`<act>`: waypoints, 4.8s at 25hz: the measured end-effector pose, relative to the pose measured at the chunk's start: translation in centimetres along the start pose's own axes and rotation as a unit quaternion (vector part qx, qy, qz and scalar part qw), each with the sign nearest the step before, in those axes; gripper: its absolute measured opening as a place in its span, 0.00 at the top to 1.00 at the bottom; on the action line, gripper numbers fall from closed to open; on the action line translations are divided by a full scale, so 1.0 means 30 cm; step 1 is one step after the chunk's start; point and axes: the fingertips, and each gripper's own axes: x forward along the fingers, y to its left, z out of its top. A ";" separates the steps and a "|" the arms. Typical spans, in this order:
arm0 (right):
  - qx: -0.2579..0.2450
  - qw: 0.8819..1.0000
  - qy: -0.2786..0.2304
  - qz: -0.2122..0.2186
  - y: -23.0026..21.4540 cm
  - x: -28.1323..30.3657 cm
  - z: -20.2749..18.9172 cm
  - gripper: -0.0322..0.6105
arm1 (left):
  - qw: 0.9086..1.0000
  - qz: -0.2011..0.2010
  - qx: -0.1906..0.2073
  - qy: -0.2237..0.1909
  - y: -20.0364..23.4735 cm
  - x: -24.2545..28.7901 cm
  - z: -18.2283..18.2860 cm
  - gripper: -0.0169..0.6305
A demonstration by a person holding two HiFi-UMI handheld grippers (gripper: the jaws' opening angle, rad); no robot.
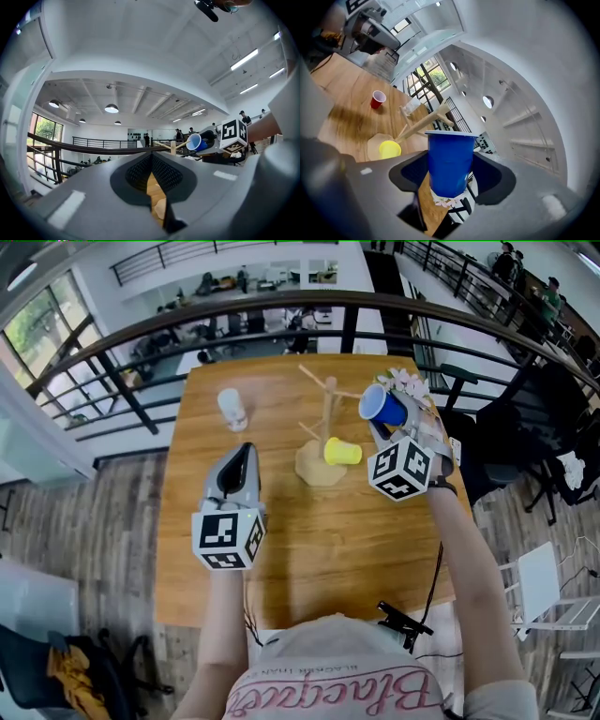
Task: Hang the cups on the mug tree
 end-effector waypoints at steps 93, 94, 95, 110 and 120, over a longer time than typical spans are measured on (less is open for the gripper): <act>0.245 0.969 -0.003 -0.020 0.454 -0.281 0.074 0.58 | 0.987 0.016 0.006 0.157 0.247 -0.103 -0.540 0.36; 0.251 0.968 0.000 -0.017 0.466 -0.279 0.067 0.58 | 0.986 0.016 0.007 0.164 0.253 -0.097 -0.561 0.36; 0.258 0.966 0.003 -0.014 0.478 -0.277 0.059 0.59 | 0.985 0.016 0.007 0.171 0.259 -0.092 -0.583 0.36; 0.339 0.938 0.056 0.039 0.657 -0.174 -0.031 0.70 | 0.967 0.020 -0.007 0.255 0.316 0.023 -0.887 0.41; 0.333 0.938 0.084 0.052 0.694 -0.163 -0.080 0.81 | 0.964 0.039 -0.001 0.261 0.331 0.108 -0.956 0.43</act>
